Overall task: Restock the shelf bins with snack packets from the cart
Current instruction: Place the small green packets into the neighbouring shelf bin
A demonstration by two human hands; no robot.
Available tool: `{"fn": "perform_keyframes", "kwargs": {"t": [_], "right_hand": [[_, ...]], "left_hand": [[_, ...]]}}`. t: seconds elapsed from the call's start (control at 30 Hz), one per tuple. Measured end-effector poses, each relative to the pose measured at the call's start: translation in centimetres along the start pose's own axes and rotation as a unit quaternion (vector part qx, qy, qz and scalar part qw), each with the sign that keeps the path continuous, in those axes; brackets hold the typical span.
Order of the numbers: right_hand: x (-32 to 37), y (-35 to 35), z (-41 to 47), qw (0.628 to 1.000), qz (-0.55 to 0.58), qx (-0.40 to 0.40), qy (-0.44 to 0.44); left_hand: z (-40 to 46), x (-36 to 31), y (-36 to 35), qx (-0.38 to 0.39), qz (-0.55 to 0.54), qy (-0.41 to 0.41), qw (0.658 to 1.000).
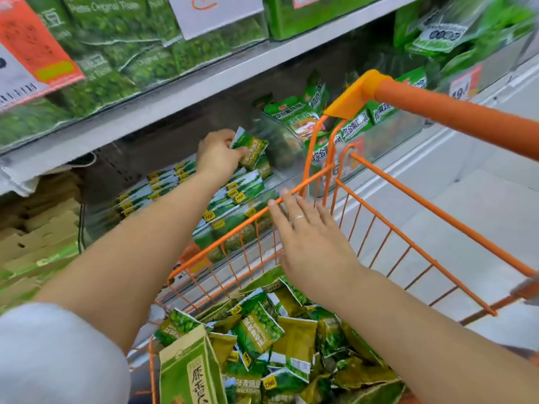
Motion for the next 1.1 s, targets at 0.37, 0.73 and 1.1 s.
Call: {"fn": "perform_keyframes", "kwargs": {"t": [0.37, 0.73, 1.1], "right_hand": [[0.7, 0.0, 0.0, 1.000, 0.009, -0.001, 0.003], [0.7, 0.9, -0.4, 0.999, 0.038, 0.011, -0.005], [4.6, -2.9, -1.1, 0.982, -0.028, 0.150, 0.115]], "left_hand": [[1.4, -1.6, -6.5, 0.184, 0.247, -0.011, 0.951], [-5.5, -4.9, 2.7, 0.059, -0.050, -0.100, 0.992], [-26.0, 4.4, -0.9, 0.426, 0.212, -0.116, 0.872]]}}
Point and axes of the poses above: each hand's wrist, its own z-axis towards the middle knuckle, its own y-axis out of the back of the hand, x = y × z, the point moved 9 cm from there along z, towards the middle knuckle, and after that the axes turned 5 degrees about -z, right-handed, at the moved point
